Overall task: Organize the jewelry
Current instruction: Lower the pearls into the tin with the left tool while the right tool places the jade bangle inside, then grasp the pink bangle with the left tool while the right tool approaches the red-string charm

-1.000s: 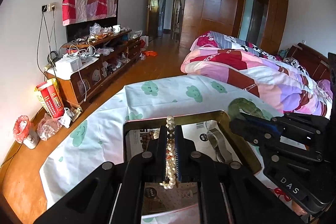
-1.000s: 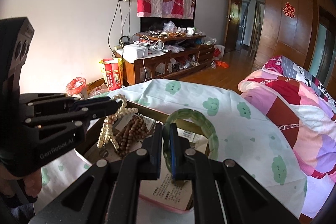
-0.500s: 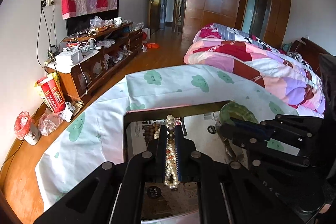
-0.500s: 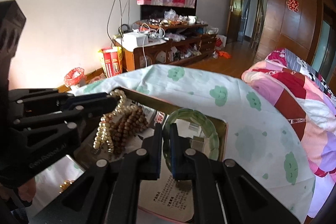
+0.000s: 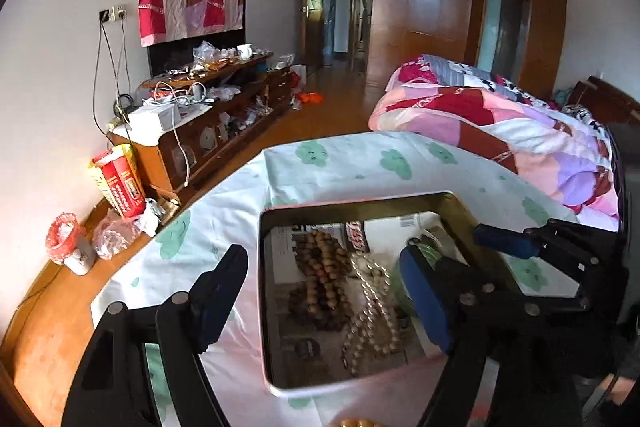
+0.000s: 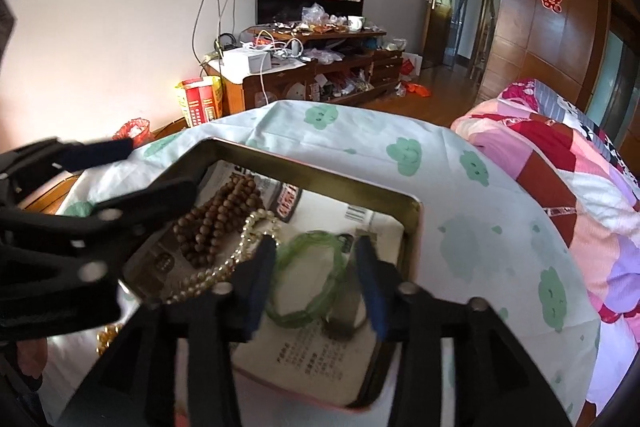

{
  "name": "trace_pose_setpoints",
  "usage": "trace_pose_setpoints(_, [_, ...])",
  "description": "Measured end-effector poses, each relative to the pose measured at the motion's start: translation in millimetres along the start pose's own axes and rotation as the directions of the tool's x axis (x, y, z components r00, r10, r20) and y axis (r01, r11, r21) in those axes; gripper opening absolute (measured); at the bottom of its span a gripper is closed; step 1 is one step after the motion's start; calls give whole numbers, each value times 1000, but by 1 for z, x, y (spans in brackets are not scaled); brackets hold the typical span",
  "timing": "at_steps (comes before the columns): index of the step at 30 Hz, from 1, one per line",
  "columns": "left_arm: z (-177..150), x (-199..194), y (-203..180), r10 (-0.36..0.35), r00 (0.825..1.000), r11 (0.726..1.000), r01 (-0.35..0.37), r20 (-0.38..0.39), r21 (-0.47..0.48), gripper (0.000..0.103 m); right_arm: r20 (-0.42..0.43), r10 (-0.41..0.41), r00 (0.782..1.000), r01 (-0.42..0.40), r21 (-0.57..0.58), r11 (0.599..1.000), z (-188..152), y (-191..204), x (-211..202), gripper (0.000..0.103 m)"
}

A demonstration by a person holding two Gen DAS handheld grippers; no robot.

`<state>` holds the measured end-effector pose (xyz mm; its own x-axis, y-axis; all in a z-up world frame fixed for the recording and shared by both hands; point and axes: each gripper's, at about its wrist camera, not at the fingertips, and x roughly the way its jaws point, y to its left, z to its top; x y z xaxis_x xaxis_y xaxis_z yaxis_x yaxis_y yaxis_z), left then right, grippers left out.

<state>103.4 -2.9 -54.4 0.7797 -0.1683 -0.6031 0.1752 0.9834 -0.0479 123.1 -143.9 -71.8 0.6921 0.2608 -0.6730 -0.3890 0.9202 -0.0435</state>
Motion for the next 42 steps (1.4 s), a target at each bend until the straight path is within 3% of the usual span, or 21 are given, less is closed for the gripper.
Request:
trace_pose_setpoints(5, [-19, -17, 5, 64, 998, 998, -64, -25, 1, 79, -9, -30, 1000, 30, 25, 999, -14, -10, -22, 46])
trace_pose_setpoints(9, [-40, -28, 6, 120, 991, 993, -119, -51, 13, 79, -25, -75, 997, 77, 68, 995, -35, -24, -42, 55])
trace_pose_setpoints(16, [-69, -38, 0, 128, 986, 992, -125, -112, 33, 79, -76, -112, 991, 121, 131, 984, -80, -35, -64, 56])
trace_pose_setpoints(23, [-87, -45, -23, 110, 985, 991, -100, -134, 84, 79, -92, -118, 989, 130, 145, 981, -109, -23, -79, 56])
trace_pose_setpoints(29, [-99, -54, -21, 133, 979, 988, -119, -152, 95, 79, -43, -88, 995, 93, 136, 986, -107, -11, -89, 56])
trace_pose_setpoints(33, [-102, -57, -21, 81, 985, 996, -74, -154, 51, 79, -36, -66, 997, 69, 109, 992, -106, 5, -88, 56])
trace_pose_setpoints(40, [-104, -52, -42, 38, 988, 995, -22, -150, 101, 79, -35, -77, 996, 80, 88, 993, -108, 13, -86, 56])
trace_pose_setpoints(42, [-105, -48, -47, 17, 987, 994, 1, -158, 111, 71, -35, -84, 996, 87, 97, 991, -109, 12, -87, 56])
